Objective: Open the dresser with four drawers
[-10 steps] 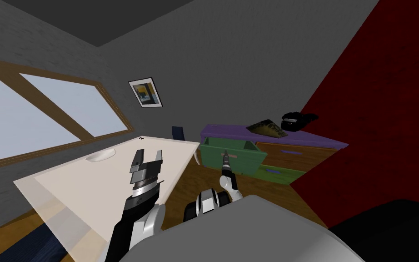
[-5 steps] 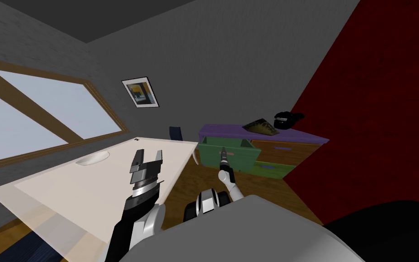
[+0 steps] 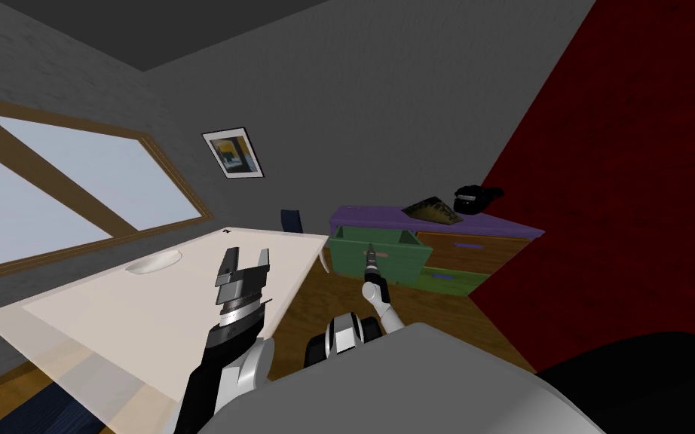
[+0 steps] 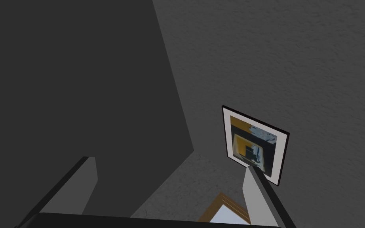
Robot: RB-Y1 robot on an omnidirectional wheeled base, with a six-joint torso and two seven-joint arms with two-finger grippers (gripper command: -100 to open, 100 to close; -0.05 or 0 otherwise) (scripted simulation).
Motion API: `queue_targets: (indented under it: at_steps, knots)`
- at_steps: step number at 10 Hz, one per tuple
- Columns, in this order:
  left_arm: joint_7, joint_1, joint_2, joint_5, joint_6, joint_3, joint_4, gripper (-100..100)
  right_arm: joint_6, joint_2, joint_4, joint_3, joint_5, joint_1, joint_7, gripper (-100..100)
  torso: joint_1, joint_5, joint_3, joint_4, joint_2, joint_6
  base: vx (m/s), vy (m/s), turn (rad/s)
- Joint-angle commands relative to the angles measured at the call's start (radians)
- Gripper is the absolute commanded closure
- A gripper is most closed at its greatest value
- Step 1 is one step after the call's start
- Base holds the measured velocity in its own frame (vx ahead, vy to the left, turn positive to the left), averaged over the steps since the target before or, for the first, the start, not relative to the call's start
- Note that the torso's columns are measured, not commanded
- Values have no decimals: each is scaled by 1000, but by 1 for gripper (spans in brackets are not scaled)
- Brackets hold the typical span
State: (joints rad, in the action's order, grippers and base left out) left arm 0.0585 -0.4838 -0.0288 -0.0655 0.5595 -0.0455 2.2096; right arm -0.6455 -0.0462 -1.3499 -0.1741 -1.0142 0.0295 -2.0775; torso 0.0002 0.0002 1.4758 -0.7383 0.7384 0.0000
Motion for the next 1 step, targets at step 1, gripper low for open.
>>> queue_targets:
  at_steps: [1]
  knots:
    - [0,0,0,0,0,0,0,0,0,0,0,0,0,0,0,0,0,0,0,0,0,0,0,0,0]
